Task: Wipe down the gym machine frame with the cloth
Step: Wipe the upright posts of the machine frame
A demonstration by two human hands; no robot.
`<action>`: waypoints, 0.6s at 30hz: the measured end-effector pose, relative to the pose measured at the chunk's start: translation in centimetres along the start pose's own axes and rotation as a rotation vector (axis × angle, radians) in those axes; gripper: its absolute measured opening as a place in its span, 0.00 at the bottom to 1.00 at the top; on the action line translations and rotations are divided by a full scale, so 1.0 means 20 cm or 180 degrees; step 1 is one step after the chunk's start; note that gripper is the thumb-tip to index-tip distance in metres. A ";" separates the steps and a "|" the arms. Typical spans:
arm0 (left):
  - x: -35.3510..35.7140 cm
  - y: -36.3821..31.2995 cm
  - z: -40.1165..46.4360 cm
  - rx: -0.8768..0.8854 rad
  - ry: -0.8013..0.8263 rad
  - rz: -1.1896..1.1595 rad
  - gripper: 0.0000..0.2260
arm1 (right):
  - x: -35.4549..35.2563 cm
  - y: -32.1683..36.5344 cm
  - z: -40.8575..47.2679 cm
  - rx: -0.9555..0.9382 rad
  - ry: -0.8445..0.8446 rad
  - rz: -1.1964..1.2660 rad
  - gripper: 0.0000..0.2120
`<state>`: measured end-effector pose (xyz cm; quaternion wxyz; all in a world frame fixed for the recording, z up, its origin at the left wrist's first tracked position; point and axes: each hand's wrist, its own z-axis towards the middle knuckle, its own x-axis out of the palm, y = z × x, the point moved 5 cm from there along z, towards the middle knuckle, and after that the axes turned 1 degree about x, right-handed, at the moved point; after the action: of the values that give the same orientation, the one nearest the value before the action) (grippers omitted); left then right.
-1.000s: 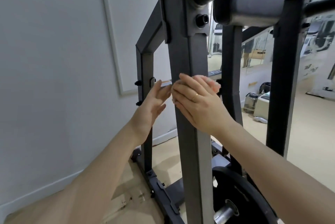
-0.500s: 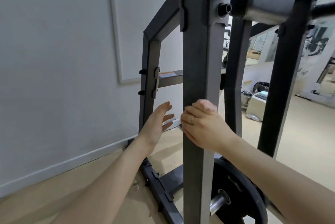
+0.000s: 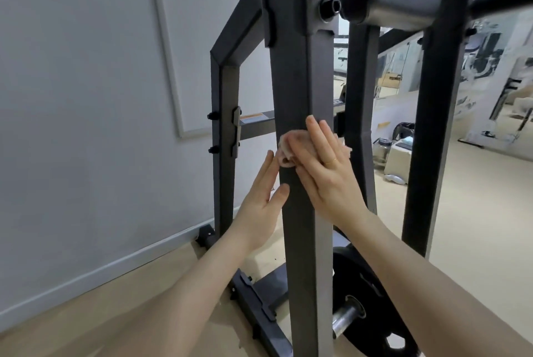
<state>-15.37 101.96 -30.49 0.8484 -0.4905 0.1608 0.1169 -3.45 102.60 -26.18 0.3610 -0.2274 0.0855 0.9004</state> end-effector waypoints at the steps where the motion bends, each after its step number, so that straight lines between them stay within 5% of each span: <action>1: 0.01 0.01 0.00 0.0023 0.0011 0.0034 0.24 | -0.01 -0.01 0.06 -0.0029 -0.0038 0.0000 0.19; 6: 0.10 0.02 -0.02 0.0269 0.0047 0.0067 0.26 | 0.04 -0.02 0.01 0.0214 -0.0249 0.0240 0.18; 11: 0.10 0.12 -0.08 -0.0207 -0.0131 -0.0381 0.22 | 0.06 0.01 -0.28 0.0452 0.0080 0.0699 0.18; 18: 0.09 0.12 -0.10 -0.0188 -0.0139 -0.0194 0.20 | -0.21 -0.09 -0.14 0.1658 -0.1181 0.0655 0.14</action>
<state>-14.87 101.53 -34.11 0.8401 -0.5174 0.1237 0.1064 1.45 100.50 -26.73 0.3235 0.0501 0.2681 0.9061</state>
